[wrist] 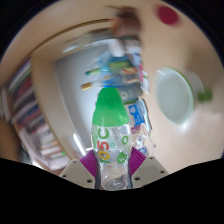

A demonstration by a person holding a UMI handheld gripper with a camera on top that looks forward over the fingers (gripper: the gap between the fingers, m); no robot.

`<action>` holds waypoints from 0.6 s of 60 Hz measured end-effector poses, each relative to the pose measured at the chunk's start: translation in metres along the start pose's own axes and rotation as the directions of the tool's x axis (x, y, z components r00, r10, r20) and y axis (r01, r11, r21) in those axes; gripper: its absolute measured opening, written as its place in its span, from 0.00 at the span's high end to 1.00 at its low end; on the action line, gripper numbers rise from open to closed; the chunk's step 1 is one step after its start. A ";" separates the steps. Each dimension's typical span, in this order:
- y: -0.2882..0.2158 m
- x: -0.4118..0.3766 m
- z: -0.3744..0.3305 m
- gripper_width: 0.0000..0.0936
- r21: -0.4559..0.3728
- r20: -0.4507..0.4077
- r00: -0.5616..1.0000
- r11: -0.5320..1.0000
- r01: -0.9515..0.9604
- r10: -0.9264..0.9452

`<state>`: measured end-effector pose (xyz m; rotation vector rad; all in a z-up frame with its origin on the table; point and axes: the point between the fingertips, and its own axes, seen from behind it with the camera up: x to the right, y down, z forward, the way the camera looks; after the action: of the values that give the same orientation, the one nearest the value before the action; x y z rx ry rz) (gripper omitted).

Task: Pour water

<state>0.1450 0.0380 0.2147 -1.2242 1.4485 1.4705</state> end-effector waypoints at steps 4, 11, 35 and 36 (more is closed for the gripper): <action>-0.005 -0.045 -0.010 0.61 -0.005 0.007 0.942 0.942 0.334 -0.334; -0.040 -0.164 -0.040 0.61 0.152 0.016 0.540 0.535 0.831 -0.842; -0.299 -0.096 -0.129 0.60 0.014 -0.574 -0.175 -0.223 0.975 -0.800; -0.304 -0.083 -0.128 0.60 -0.007 -0.576 -0.180 -0.216 0.976 -0.798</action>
<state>0.4741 -0.0469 0.2136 -1.6547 0.4197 -0.3450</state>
